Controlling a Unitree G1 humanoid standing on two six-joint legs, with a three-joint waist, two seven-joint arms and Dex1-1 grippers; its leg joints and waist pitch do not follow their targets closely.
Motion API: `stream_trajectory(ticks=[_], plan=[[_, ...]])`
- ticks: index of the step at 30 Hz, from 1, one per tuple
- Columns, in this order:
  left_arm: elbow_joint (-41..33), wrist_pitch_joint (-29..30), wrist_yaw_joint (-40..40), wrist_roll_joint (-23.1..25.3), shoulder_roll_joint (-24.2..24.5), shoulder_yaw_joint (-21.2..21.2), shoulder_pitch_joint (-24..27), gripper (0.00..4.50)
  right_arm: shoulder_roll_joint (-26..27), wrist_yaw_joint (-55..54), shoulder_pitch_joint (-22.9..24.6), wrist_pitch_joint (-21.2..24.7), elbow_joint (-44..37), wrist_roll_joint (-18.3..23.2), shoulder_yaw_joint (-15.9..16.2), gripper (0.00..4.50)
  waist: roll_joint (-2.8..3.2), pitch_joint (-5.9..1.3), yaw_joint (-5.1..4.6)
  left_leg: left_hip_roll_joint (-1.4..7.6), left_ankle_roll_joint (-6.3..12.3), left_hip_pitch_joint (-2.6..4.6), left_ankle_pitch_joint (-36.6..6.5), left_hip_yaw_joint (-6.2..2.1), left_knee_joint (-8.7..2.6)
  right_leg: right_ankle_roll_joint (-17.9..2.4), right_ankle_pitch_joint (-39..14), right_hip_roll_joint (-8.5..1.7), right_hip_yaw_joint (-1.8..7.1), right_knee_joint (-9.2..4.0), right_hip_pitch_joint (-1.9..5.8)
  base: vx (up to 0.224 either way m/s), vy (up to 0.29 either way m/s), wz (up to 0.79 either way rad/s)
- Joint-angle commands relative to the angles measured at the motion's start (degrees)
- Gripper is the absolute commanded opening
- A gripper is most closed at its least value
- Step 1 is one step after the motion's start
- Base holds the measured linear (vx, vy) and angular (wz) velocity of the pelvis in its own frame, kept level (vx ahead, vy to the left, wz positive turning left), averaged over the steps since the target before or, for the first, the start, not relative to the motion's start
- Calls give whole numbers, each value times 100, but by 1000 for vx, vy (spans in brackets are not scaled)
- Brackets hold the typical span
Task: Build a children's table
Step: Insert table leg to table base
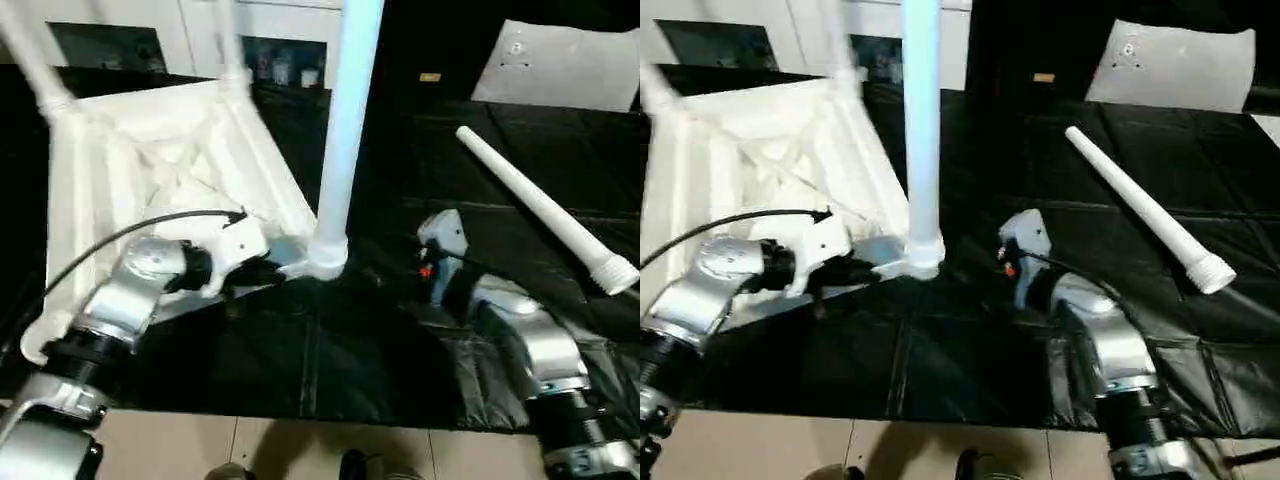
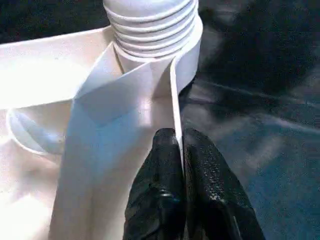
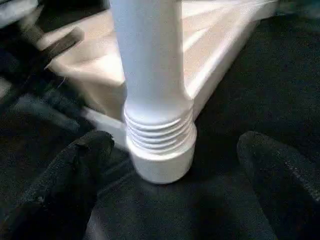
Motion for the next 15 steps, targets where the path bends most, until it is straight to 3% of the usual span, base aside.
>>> stream_trajectory(ticks=[1,7,15], plan=[[66,-215,-640,41,18,-412,32,0,-96,320,-49,-60,-92,-71,120,447,58,-405,4,280,582,-13,-351,9,-339,-1254,-1069,-464,418,-266,430,0,0,0],[244,-691,-1377,13,17,-685,-104,0,-384,1021,-223,-402,88,-328,638,447,35,-420,171,298,542,16,-283,36,-319,-1322,-944,-485,434,-205,410,0,0,0],[510,-1015,-1632,82,-151,-785,-303,0,-303,1380,-470,-531,428,-326,831,447,38,-437,238,312,438,10,-363,29,-306,-1280,-1062,-499,431,-201,428,0,0,0]])
